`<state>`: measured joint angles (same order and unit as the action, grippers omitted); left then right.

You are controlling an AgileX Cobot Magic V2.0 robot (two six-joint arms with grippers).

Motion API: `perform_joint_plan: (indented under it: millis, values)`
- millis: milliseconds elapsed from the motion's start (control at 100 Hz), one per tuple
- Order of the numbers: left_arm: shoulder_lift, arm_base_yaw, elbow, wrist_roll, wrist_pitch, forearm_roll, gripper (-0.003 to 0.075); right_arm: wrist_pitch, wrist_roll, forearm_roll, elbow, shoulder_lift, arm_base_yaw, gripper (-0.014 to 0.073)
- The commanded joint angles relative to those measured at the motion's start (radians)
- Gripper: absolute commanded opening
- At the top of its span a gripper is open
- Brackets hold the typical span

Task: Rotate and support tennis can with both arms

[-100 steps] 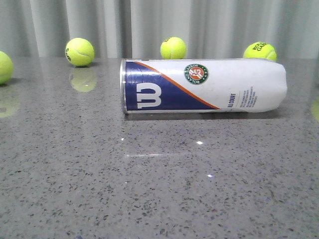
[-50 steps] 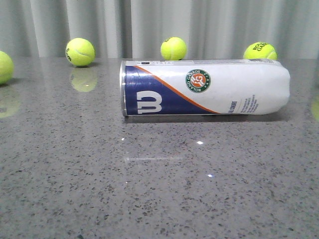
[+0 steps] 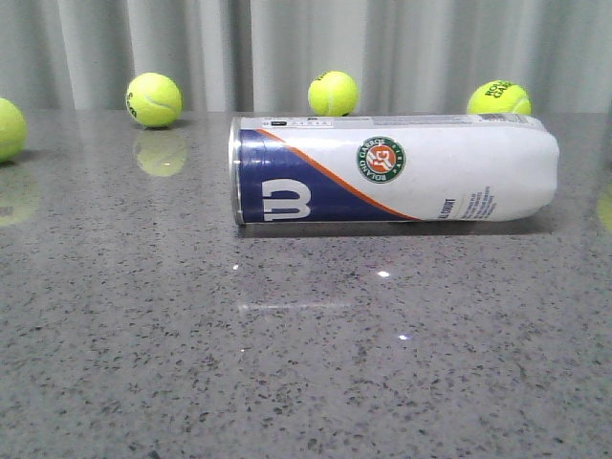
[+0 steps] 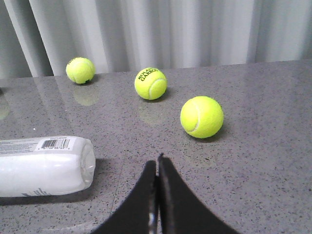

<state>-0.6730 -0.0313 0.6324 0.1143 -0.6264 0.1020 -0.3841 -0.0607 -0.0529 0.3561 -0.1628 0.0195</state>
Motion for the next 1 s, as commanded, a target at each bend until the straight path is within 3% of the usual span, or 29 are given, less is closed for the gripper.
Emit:
perform_joint_plan:
  millis: [0,190,410,740,990]
  values:
    - [-0.057,-0.001,0.064,-0.004,0.055,-0.019,0.0530,0.075,0.007,-0.002,0.023,-0.010,-0.005,-0.0066]
    - [-0.206,-0.001,0.164,-0.019,-0.052,-0.158,0.0518,0.075,0.007,-0.002,0.023,-0.010,-0.005,-0.0066]
    - [-0.353,-0.001,0.261,-0.283,-0.122,-0.574,0.0511,0.075,0.007,-0.002,0.023,-0.010,-0.005,-0.0066]
    - [-0.577,-0.001,0.315,-0.625,-0.368,-1.120,0.0511,0.075,0.007,-0.002,0.023,-0.010,-0.005,-0.0066]
    - [-0.724,-0.096,0.315,-0.713,-0.389,-1.267,0.0511,0.075,0.007,-0.002,0.023,-0.010,-0.005,-0.0066]
